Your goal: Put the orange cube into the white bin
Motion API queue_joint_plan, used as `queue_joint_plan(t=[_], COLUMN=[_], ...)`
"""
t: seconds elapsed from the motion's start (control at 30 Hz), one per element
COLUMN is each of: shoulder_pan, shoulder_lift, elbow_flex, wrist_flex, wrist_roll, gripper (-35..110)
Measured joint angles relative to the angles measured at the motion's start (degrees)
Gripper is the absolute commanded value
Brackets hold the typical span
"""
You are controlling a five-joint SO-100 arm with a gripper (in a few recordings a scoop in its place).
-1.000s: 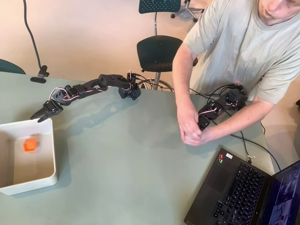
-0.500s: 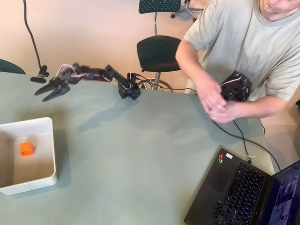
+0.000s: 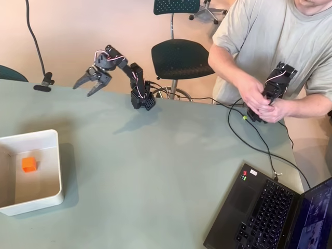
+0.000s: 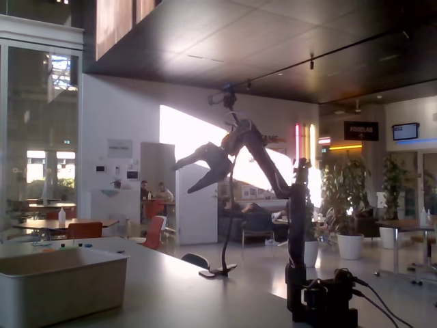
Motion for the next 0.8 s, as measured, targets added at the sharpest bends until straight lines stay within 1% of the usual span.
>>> queue_joint_plan(t=[0.17, 0.3, 0.47, 0.63, 0.7, 0.8], shoulder_pan=[-8.26, -20.3, -33.93, -39.73, -40.17, -40.43], shoulder_lift=[13.45, 23.03, 29.88, 31.29, 32.08, 32.7], elbow_flex=[16.08, 26.98, 37.97, 48.96, 53.79, 64.78], wrist_flex=[0.0, 0.0, -0.09, -0.7, -2.55, -8.0], wrist_roll=[-1.49, -1.85, -1.93, -1.93, -1.93, -1.93], gripper=[42, 42, 42, 42, 42, 42])
